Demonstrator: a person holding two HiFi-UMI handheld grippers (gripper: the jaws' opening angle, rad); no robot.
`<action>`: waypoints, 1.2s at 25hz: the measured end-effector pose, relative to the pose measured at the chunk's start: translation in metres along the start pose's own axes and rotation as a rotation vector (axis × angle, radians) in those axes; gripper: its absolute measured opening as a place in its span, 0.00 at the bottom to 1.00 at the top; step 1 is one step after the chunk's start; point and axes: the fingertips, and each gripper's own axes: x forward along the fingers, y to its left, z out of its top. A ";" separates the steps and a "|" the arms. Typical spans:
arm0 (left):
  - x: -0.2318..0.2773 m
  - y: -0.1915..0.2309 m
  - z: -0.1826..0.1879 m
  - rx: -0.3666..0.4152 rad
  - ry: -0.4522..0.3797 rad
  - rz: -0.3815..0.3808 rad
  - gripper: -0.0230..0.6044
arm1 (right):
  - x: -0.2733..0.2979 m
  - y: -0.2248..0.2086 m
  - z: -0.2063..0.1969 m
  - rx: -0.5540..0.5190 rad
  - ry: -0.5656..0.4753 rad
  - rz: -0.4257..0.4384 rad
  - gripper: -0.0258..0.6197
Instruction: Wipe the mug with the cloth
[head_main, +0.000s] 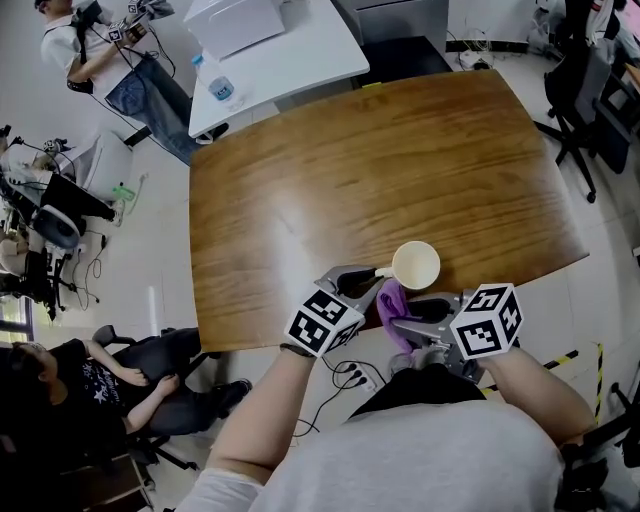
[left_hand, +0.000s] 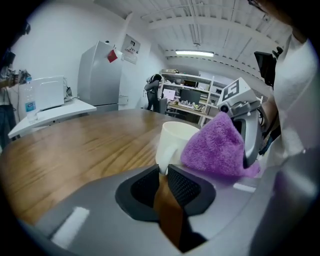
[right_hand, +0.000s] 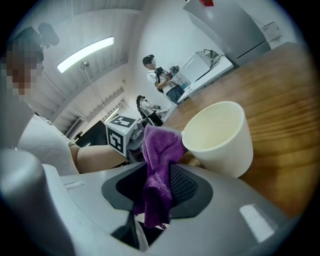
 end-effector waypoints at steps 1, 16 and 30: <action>0.000 0.000 0.001 0.003 -0.002 0.001 0.12 | 0.001 -0.004 -0.001 0.012 0.002 -0.003 0.25; -0.002 -0.002 0.000 0.017 -0.003 0.021 0.12 | 0.014 -0.051 -0.043 0.153 0.141 -0.111 0.25; -0.001 -0.002 -0.003 0.018 0.004 0.040 0.12 | -0.048 0.000 -0.024 -0.072 0.051 -0.102 0.25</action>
